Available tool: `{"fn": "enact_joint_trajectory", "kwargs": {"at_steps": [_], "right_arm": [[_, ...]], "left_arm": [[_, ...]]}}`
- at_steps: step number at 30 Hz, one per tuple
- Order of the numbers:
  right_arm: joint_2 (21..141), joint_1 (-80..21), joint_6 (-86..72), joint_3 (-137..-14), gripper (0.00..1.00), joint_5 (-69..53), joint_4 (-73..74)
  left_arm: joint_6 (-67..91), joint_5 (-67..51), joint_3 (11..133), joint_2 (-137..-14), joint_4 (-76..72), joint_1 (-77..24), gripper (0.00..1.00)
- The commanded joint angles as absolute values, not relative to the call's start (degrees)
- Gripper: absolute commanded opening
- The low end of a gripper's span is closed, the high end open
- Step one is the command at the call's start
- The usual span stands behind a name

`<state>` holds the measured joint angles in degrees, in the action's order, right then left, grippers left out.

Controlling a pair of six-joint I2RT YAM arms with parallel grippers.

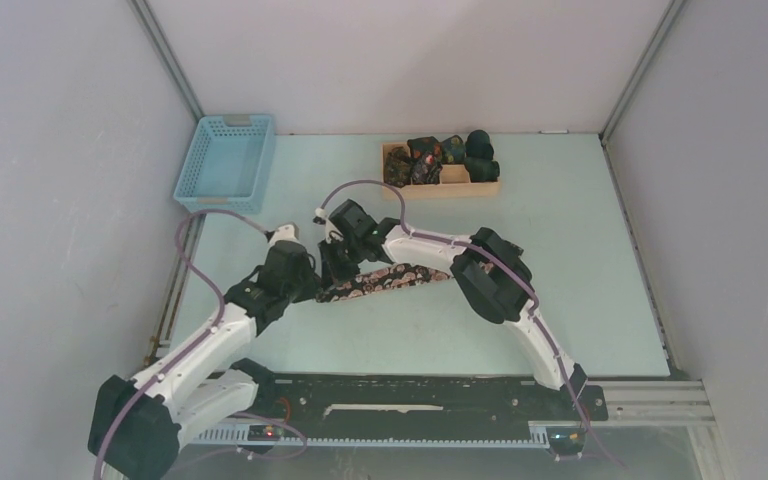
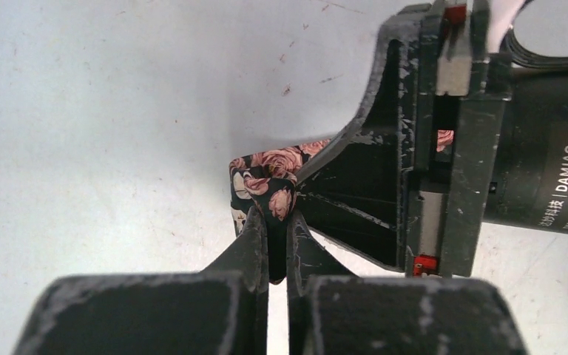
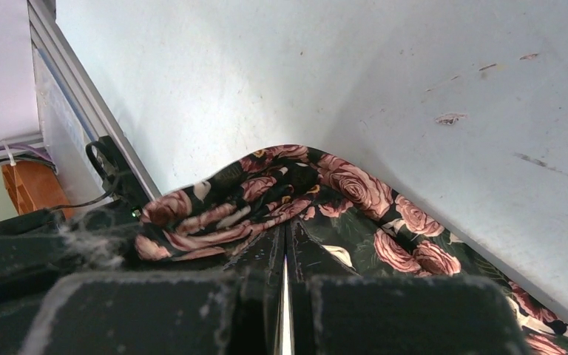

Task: Roll the ties
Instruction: Roll the tie at the center of the board.

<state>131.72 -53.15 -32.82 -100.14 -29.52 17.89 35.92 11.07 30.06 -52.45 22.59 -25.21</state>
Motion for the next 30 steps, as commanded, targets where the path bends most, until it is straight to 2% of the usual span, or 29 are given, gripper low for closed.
{"fn": "enact_joint_trajectory", "kwargs": {"at_steps": [1, 21, 30], "right_arm": [[130.96, -53.05, -33.05, -100.25, 0.00, -29.29, 16.50], [126.21, -50.00, -34.46, -91.58, 0.00, -29.48, 12.23], [120.28, -46.36, -33.50, -85.62, 0.00, -26.95, 11.86]], "left_arm": [[33.14, 15.43, 33.79, -56.52, 24.58, -28.94, 0.00], [33.66, 13.09, 37.05, -69.64, 20.14, -34.13, 0.00], [33.66, 12.08, 37.11, -72.94, 18.21, -34.41, 0.00]]}}
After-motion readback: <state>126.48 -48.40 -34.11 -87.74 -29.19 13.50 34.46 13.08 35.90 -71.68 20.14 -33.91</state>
